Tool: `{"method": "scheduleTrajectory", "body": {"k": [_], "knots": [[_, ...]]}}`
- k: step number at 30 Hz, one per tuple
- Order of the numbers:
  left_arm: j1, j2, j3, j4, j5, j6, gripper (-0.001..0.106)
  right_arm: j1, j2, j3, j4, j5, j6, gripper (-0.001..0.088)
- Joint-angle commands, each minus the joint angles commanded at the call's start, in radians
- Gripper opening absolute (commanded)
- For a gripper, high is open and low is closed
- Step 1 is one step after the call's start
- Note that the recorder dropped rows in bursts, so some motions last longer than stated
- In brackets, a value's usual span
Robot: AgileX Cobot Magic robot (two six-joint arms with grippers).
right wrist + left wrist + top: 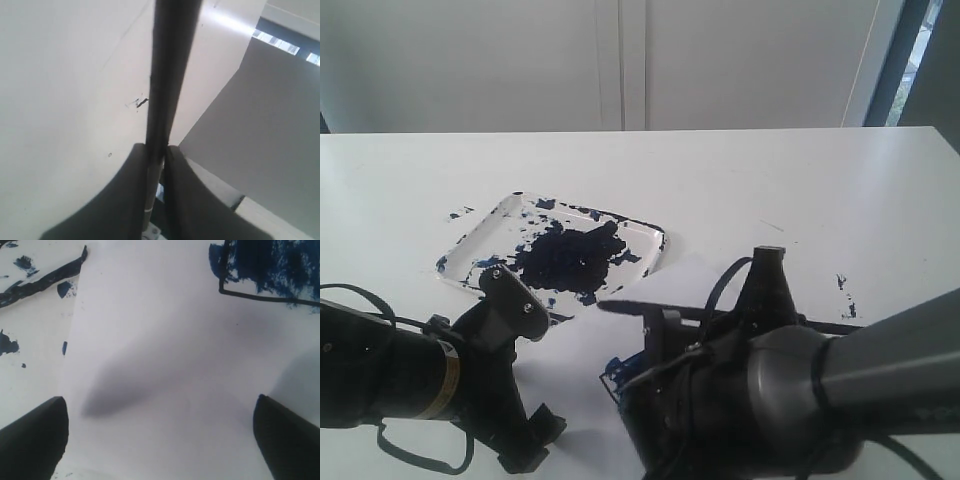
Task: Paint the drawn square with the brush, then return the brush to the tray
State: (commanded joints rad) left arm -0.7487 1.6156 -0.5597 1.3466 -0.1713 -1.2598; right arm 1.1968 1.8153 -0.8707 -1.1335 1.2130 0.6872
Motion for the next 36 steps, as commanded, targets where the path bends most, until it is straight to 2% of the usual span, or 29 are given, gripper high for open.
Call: {"method": "scheduleTrajectory", "body": {"k": [7,14,17,22,27,29,31,35,36], "knots": [[0.000,0.000,0.000,0.000,0.000,0.000,0.105,-0.109,-0.044,-0.059,0.105,-0.275,0.026,0.0000],[0.000,0.000,0.000,0.000,-0.002,0.000,0.105,-0.232,-0.045,-0.086,0.260,-0.497,-0.083,0.0000],[0.000,0.000,0.000,0.000,-0.002,0.000,0.105,-0.255,-0.045,-0.086,0.331,-0.573,-0.126,0.0000],[0.000,0.000,0.000,0.000,-0.002,0.000,0.105,-0.278,-0.045,-0.086,0.361,-0.622,-0.129,0.0000],[0.000,0.000,0.000,0.000,-0.011,0.000,0.105,-0.280,-0.045,-0.086,0.357,-0.615,-0.026,0.0018],[0.000,0.000,0.000,0.000,-0.019,0.000,0.105,-0.280,-0.048,-0.092,0.355,-0.624,-0.005,0.0085],[0.000,0.000,0.000,0.000,-0.020,0.000,0.105,-0.280,-0.058,-0.100,0.355,-0.628,0.000,0.0190],[0.000,0.000,0.000,0.000,-0.020,0.000,0.105,-0.280,-0.090,-0.109,0.307,-0.599,0.077,0.0544],[0.000,0.000,0.000,0.000,-0.020,0.000,0.105,-0.280,-0.092,-0.109,0.288,-0.580,0.093,0.0608]]}}
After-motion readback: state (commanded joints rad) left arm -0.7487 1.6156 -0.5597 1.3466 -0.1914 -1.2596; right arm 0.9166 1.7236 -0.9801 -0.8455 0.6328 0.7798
